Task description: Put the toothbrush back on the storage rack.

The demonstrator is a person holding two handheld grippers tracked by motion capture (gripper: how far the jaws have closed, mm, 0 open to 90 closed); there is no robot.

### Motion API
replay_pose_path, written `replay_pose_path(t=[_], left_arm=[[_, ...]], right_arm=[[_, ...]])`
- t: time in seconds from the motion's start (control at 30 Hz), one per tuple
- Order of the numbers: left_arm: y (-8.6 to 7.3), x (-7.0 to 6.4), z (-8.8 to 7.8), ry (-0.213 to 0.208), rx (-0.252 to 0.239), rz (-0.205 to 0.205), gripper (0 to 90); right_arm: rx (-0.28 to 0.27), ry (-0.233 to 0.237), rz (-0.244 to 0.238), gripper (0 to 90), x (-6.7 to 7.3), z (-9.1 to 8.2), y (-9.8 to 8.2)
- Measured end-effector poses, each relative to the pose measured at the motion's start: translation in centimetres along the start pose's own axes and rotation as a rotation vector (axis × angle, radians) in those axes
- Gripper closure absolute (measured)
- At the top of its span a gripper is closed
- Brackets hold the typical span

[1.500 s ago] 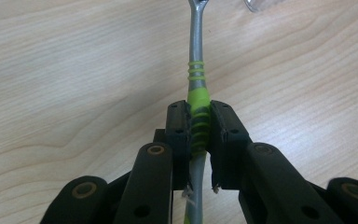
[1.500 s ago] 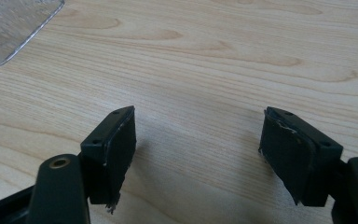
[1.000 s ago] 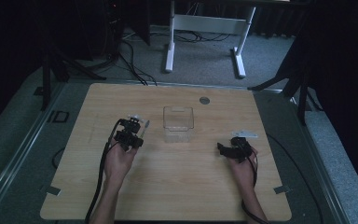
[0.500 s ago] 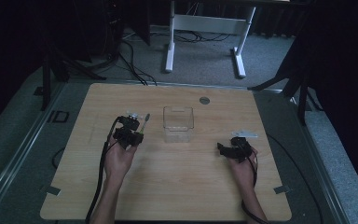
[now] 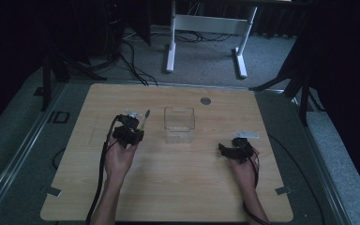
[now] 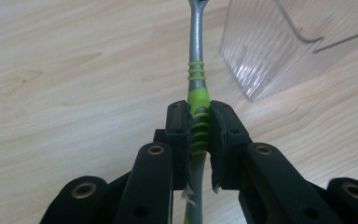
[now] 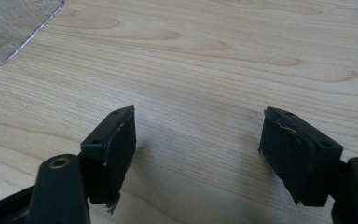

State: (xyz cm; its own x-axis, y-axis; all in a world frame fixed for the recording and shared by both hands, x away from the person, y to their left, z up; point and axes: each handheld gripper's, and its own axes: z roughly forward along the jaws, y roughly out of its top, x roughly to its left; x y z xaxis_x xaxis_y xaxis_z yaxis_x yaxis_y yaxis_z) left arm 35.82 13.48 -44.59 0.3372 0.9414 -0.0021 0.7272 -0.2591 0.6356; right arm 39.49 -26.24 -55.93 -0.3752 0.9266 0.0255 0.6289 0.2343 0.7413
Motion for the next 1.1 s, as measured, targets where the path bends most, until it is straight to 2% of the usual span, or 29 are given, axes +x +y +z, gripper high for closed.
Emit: replay_pose_path(t=[0.1, 1.1], left_arm=[[0.1, -0.1, -0.3, 0.004, -0.023, 0.001, 78.9], [1.2, -0.7, -0.9, -0.016, -0.109, 0.042, 78.8]], right_arm=[[0.001, 0.0, -0.002, 26.7, 0.0, 0.0, 0.0], [0.0, 0.0, -0.001, 26.7, 0.0, 0.0, 0.0]])
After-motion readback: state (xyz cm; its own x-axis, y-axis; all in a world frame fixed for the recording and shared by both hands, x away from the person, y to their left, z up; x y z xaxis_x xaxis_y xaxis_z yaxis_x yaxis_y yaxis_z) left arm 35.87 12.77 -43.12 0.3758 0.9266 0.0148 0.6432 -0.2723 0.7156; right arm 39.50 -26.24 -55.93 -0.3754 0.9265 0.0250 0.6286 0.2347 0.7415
